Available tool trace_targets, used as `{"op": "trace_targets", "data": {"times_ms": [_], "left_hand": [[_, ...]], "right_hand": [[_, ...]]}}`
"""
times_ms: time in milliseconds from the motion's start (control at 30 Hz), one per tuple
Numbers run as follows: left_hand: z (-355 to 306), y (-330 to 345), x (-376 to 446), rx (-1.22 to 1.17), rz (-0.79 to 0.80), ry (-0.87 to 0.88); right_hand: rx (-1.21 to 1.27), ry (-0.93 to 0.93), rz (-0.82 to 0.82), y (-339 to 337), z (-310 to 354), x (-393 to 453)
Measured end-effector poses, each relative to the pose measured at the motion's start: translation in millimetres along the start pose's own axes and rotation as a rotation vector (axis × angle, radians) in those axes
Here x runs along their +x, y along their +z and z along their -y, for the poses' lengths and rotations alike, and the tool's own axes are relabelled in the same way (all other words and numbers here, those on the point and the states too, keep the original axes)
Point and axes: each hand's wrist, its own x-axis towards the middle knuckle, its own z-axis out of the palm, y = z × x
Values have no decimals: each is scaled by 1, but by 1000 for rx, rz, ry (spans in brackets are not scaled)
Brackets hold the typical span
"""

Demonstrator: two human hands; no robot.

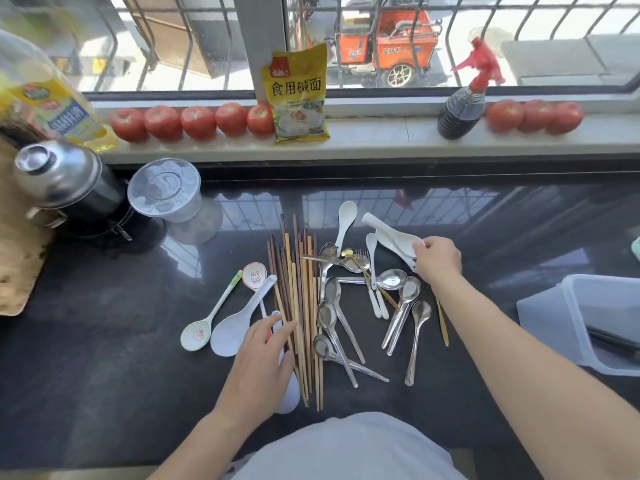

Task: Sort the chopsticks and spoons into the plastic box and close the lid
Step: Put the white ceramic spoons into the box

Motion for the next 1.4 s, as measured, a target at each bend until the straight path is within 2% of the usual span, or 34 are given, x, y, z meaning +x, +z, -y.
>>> {"op": "trace_targets", "data": {"times_ms": [100,167,200,267,300,367,400,467,533,600,667,733,833,967,1100,1233,1333,1400], "left_hand": [[-11,-8,2,-198,-138,-77],[-23,-17,6,-433,-207,-240],[-31,-22,10,-579,-160,-354],[-45,-27,22,-886,92,-556],[-51,-29,25,-954,251,-609],[-61,-30,24,-924,521,-583],[-64,-28,22,-877,576,-532],[-65,-21,14,-833,537,-468],[-60,-15,8,-895,430,-496],[-53,-15,4,-940,348,-570],[-47,-18,-2,-983,327,-627],[-43,-22,-7,-1054,337,-682],[-41,-28,-11,-1118,327,-724],[-41,-28,-10,-1164,284,-754],[-43,-26,-6,-1166,249,-764],[-50,-27,1,-1230,235,-766],[-61,-25,7,-1279,231,-796],[-68,-22,11,-1311,237,-765]], "right_hand": [[88,-150,-43,-23,-6,-32],[192,-228,97,-23,-10,-62],[194,-261,193,-19,-12,-78],[110,-372,336,-6,-13,-107],[56,-448,366,0,-10,-121],[-32,-598,367,10,-1,-142],[-43,-645,360,16,5,-149],[17,-628,387,22,16,-158],[127,-555,437,25,20,-151],[116,-503,332,26,19,-122],[-21,-426,141,23,14,-76],[-241,-350,30,19,8,-32],[-520,-302,49,21,-1,8],[-548,-297,70,29,-4,23],[-346,-188,106,18,9,18],[145,-149,109,-19,32,-31],[566,-69,340,-23,38,-107],[607,-35,478,-6,36,-155]]}}
